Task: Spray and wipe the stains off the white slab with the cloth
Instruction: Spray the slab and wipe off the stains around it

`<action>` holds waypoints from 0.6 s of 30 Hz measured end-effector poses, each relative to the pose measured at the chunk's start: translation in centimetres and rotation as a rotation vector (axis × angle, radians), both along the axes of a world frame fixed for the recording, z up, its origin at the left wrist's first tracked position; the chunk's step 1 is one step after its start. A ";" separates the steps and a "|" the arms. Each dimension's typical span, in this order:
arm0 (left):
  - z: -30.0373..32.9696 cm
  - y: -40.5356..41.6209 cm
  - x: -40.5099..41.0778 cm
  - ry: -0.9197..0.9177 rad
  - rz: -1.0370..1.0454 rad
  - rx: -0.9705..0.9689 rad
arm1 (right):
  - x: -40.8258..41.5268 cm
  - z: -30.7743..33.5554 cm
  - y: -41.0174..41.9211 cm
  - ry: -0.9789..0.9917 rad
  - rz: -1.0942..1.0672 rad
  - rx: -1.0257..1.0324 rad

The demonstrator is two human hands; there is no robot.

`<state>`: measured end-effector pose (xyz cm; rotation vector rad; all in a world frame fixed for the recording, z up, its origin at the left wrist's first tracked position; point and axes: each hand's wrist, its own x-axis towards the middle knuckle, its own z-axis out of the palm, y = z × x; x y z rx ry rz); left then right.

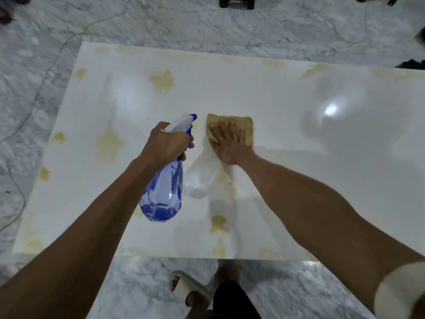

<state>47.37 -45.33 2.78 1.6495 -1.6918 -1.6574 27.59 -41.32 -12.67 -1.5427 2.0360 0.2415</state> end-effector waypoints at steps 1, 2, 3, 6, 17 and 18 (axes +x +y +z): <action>0.3 0.8 0.6 0.008 -0.010 0.007 | 1.0 0.3 2.1 0.002 0.008 -0.004; 0.5 1.7 1.2 0.011 -0.027 0.012 | 2.1 0.4 4.2 0.010 0.021 -0.001; 0.8 2.6 1.8 0.009 -0.045 0.013 | 3.2 0.3 6.3 0.015 0.033 0.011; 1.7 5.3 3.3 -0.014 -0.059 0.016 | 6.2 0.2 12.1 0.016 0.036 0.025; 6.5 12.4 6.8 0.054 -0.089 0.005 | 12.0 4.1 22.2 -0.229 -0.116 0.094; 7.1 12.4 7.0 0.064 -0.101 -0.011 | 11.8 5.5 21.8 -0.286 -0.230 -0.013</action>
